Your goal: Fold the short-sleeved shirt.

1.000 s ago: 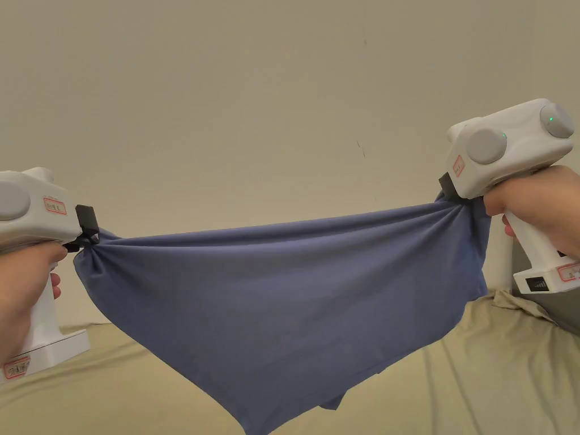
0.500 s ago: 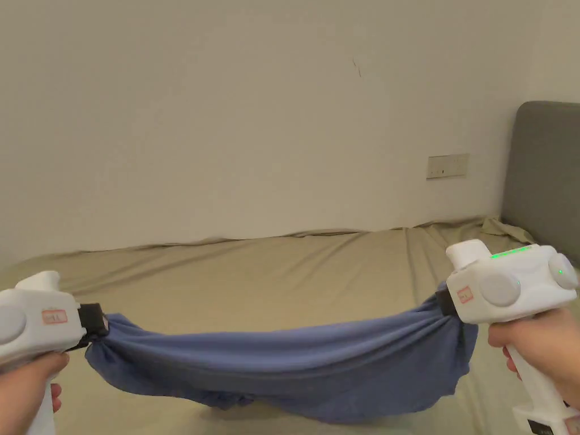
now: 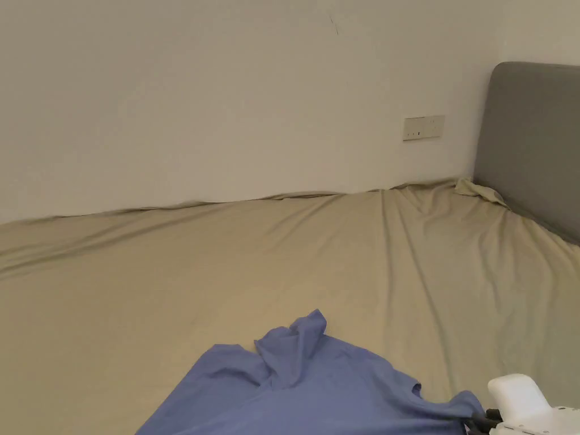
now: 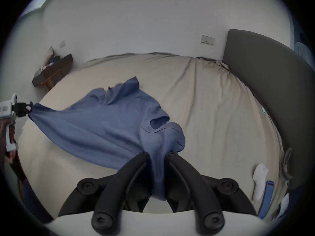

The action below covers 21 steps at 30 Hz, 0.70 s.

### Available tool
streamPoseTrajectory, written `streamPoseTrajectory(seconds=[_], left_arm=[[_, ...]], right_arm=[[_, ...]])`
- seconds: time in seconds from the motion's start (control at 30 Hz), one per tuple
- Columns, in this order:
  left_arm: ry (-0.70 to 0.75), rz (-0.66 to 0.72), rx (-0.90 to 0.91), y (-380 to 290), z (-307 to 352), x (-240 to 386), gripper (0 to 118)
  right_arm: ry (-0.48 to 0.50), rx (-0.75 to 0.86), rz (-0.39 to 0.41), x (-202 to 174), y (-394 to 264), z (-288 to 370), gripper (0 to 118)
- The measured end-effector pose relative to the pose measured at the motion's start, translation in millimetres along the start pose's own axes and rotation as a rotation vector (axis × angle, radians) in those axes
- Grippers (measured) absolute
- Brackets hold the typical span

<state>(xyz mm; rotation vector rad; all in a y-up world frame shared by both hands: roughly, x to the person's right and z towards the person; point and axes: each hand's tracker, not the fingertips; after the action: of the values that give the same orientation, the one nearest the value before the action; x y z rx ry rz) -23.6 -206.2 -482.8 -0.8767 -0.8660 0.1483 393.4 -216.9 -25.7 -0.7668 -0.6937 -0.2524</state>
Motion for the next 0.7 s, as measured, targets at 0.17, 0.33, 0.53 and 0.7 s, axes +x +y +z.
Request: streamPoseTrajectory(seconds=[0.17,0.33,0.53,0.7], left_arm=[[0.000,0.013,-0.031,-26,27,-20,0],[0.041,-0.016,-0.110,-64,44,-34,0],[0.088,0.022,-0.167,-93,39,-53,0],[0.232,-0.038,-0.274,-120,17,-70,0]], right_arm=[[0.044,-0.090,0.011,1,-36,17,12],[0.028,-0.168,0.078,-12,-67,31,12],[0.017,-0.281,0.061,-23,-90,26,12],[0.027,-0.373,0.007,-22,-115,0,12]])
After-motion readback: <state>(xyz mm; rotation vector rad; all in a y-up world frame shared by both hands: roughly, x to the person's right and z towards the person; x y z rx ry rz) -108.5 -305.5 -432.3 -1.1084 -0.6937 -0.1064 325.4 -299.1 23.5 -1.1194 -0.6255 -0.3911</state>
